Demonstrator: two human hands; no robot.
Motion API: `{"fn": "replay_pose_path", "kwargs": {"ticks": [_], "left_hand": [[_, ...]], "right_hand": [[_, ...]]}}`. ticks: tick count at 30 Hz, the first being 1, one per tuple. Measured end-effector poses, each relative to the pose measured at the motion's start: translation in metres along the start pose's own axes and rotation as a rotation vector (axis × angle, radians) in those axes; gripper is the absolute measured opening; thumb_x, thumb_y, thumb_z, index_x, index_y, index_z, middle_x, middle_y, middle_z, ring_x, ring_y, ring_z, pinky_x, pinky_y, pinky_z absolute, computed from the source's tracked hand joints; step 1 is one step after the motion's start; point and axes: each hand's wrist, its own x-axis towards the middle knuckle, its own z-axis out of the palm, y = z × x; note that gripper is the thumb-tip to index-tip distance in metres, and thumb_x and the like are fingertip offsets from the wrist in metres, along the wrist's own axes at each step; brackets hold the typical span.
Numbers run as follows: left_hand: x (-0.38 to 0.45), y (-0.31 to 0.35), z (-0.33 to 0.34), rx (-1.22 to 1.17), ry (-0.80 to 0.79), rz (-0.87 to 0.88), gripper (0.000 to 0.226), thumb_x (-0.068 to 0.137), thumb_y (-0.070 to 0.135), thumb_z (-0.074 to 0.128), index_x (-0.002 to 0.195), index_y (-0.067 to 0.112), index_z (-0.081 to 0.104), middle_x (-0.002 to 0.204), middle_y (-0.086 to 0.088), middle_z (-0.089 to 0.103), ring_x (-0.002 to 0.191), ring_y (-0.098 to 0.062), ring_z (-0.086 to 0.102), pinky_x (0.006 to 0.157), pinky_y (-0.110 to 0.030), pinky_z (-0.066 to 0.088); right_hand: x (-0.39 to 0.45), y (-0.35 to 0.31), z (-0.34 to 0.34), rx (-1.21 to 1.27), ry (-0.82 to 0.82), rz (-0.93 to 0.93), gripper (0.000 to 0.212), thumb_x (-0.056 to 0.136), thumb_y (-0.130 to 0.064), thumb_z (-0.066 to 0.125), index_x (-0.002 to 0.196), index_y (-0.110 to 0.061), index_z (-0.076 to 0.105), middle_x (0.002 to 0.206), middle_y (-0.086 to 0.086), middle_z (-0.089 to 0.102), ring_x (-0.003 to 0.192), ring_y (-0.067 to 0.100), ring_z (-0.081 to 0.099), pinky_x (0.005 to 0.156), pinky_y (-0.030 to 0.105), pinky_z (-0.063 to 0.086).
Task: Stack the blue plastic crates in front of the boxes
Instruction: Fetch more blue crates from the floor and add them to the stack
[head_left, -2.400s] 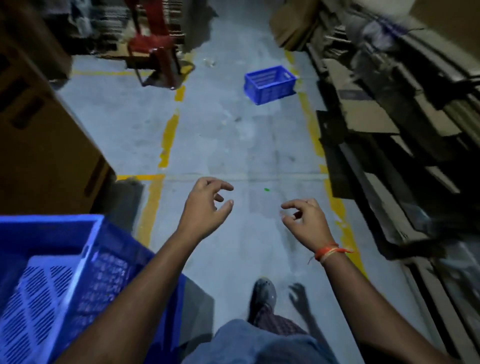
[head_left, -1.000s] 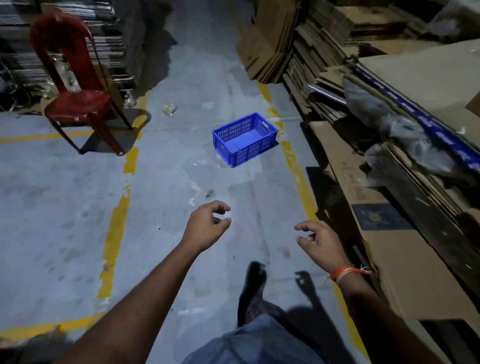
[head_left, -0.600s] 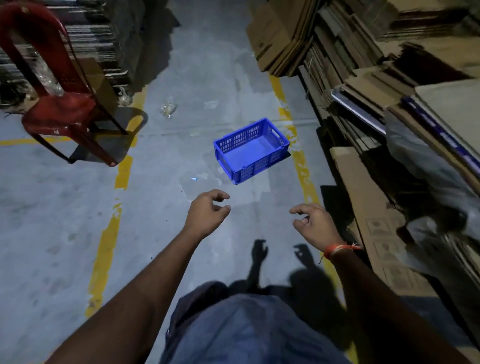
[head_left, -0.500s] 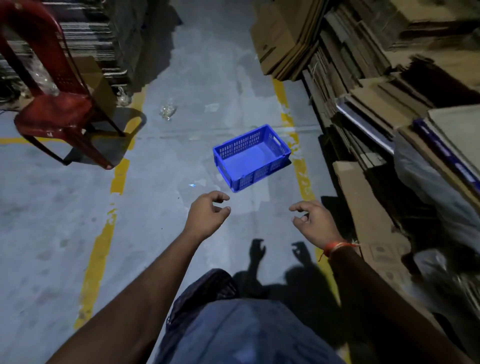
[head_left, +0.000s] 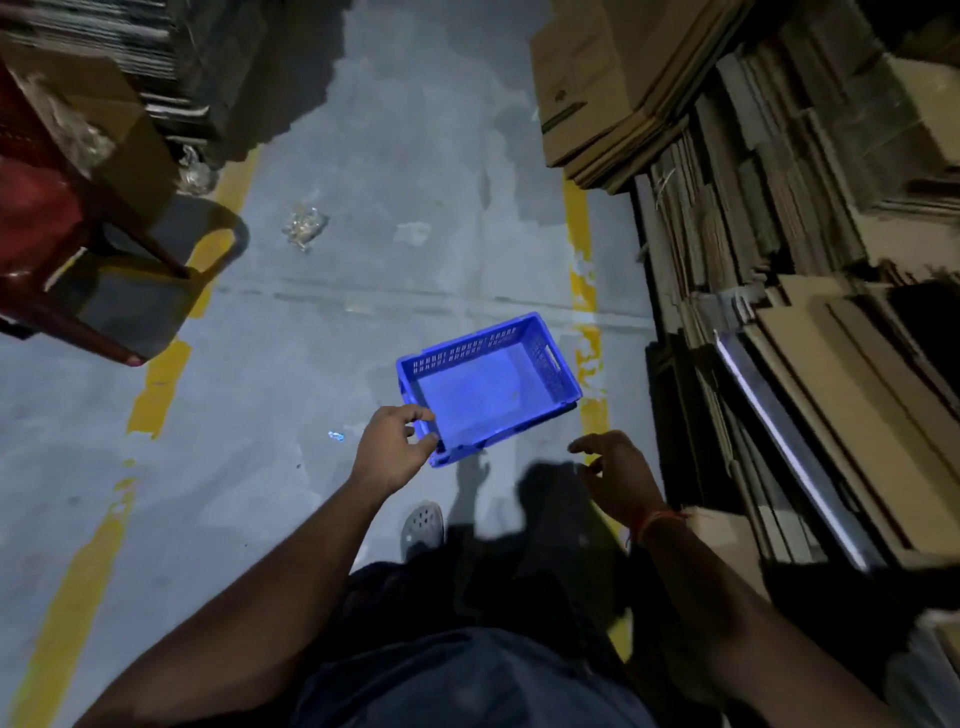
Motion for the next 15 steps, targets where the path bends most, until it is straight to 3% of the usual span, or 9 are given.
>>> {"fn": "replay_pose_path", "kwargs": {"ticks": [3,6,10,13,15], "left_hand": [[0.049,0.014,-0.004,0.023,0.044,-0.014,0.026,0.082,0.023,0.075,0.105,0.034,0.069,0.123,-0.002,0.06,0.099,-0.019,0.067,0.088,-0.033,0.053],[0.101,0.009,0.009,0.027,0.102,-0.069,0.028,0.083,0.024,0.074,0.108,0.033,0.068,0.122,0.0,0.059,0.107,-0.017,0.063,0.091,-0.031,0.049],[0.165,-0.027,0.054,-0.004,0.156,-0.173,0.031,0.082,0.024,0.075,0.113,0.027,0.07,0.12,0.001,0.063,0.116,-0.016,0.057,0.098,-0.031,0.046],[0.205,-0.06,0.093,-0.004,0.192,-0.232,0.031,0.081,0.023,0.077,0.112,0.025,0.072,0.117,0.0,0.065,0.117,-0.016,0.055,0.097,-0.027,0.043],[0.233,-0.087,0.12,-0.009,0.212,-0.289,0.031,0.081,0.026,0.079,0.111,0.027,0.073,0.117,0.0,0.066,0.117,-0.016,0.055,0.098,-0.029,0.044]], "right_hand": [[0.063,0.005,-0.018,-0.042,-0.039,-0.008,0.032,0.073,-0.005,0.072,0.104,-0.017,0.073,0.101,0.009,0.064,0.083,0.027,0.067,0.081,0.032,0.05],[0.13,0.021,-0.018,-0.051,-0.078,0.034,0.032,0.072,-0.005,0.07,0.103,-0.015,0.074,0.1,0.01,0.063,0.087,0.028,0.066,0.082,0.028,0.048],[0.231,0.063,0.015,-0.055,-0.195,0.008,0.033,0.071,-0.007,0.066,0.103,-0.01,0.075,0.104,0.015,0.065,0.096,0.03,0.065,0.086,0.021,0.042],[0.303,0.099,0.055,-0.039,-0.257,-0.044,0.045,0.065,-0.02,0.058,0.106,-0.011,0.075,0.105,0.017,0.066,0.097,0.032,0.064,0.088,0.03,0.047],[0.346,0.124,0.084,-0.038,-0.289,-0.046,0.04,0.069,-0.018,0.066,0.108,-0.012,0.074,0.1,0.016,0.063,0.087,0.03,0.065,0.082,0.03,0.049]]}}
